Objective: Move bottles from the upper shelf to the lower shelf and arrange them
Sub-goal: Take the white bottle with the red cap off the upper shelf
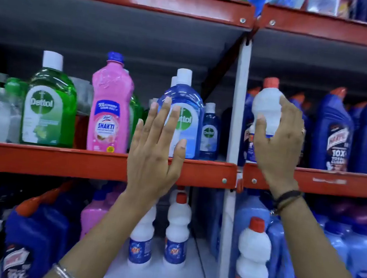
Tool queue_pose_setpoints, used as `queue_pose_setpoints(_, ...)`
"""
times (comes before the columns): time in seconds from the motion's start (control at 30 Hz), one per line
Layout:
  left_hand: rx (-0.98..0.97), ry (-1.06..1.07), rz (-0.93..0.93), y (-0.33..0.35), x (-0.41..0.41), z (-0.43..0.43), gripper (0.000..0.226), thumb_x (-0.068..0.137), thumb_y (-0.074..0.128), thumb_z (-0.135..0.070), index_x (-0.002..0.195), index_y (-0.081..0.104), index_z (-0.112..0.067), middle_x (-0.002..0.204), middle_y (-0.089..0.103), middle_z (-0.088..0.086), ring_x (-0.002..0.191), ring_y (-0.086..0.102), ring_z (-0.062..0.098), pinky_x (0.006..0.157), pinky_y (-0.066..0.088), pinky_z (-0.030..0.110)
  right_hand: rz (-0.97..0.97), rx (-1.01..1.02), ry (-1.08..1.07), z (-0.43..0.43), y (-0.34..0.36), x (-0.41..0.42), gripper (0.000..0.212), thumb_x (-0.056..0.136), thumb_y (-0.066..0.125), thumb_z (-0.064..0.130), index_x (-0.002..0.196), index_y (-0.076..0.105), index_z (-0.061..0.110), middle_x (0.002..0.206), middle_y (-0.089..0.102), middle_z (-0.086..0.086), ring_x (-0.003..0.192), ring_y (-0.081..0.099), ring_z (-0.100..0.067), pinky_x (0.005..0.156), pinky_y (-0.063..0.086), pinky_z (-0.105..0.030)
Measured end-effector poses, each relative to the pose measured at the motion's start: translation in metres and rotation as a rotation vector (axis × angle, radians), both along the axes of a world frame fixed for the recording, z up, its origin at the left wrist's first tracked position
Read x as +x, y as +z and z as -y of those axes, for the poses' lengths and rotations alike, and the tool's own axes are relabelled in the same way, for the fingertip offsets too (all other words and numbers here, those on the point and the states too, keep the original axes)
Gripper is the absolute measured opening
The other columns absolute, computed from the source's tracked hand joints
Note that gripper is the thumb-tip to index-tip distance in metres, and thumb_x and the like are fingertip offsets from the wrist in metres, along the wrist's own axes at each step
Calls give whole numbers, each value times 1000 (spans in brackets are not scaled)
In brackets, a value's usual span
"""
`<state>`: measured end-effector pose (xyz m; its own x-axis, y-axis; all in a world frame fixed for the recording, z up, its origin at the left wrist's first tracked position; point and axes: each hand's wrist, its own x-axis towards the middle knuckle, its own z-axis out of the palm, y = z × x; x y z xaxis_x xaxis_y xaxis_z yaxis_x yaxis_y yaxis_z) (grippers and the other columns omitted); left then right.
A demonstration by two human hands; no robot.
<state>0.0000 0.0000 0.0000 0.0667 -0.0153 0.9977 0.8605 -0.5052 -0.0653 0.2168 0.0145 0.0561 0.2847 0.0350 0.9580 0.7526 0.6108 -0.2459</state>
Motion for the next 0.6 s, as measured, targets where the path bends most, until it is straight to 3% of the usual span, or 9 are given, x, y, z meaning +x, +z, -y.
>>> queue_pose_setpoints(0.1, -80, 27, 35, -3, 6, -14, 61, 96, 35, -35, 153, 15, -23, 161, 14, -2, 150, 11, 18, 120, 21, 50, -50, -116, 65, -15, 14, 25, 64, 85, 56, 22, 140, 30, 2, 141, 39, -22, 131, 37, -33, 105, 20, -17)
queue_pose_setpoints(0.2, -107, 188, 0, -13, 6, -30, 59, 97, 33, -39, 152, 20, -24, 162, 17, -1, 150, 12, 18, 119, 17, 45, -80, -356, 199, -25, 27, 39, 81, 80, 66, 30, 144, 21, 6, 144, 38, -19, 132, 39, -32, 109, 33, -38)
queue_pose_setpoints(0.27, -88, 317, -43, -16, 4, -36, 58, 98, 34, -40, 152, 23, -24, 161, 20, 1, 149, 15, 19, 119, 15, 45, -72, -435, 223, -28, 33, 42, 80, 76, 69, 36, 139, 29, 8, 136, 48, -17, 124, 46, -31, 94, 41, -35)
queue_pose_setpoints(0.4, -78, 382, -43, -16, 6, -37, 59, 97, 34, -41, 152, 24, -24, 161, 18, 1, 149, 17, 21, 118, 15, 46, -88, -428, 235, -30, 37, 42, 67, 71, 73, 42, 121, 47, 6, 120, 56, -12, 107, 53, -26, 72, 39, -26)
queue_pose_setpoints(0.5, -81, 388, -51, -16, 5, -37, 59, 96, 35, -40, 152, 27, -23, 161, 19, 3, 149, 17, 21, 118, 17, 49, -120, -380, 250, -22, 34, 40, 63, 70, 75, 40, 118, 49, 8, 107, 51, -1, 95, 49, -15, 55, 36, -6)
queue_pose_setpoints(0.6, -87, 398, -45, -16, 5, -37, 59, 96, 35, -40, 152, 27, -23, 161, 19, 3, 149, 18, 21, 118, 17, 48, -148, -274, 263, -12, 30, 37, 61, 67, 77, 39, 114, 53, 9, 105, 54, 1, 95, 51, -12, 62, 40, -10)
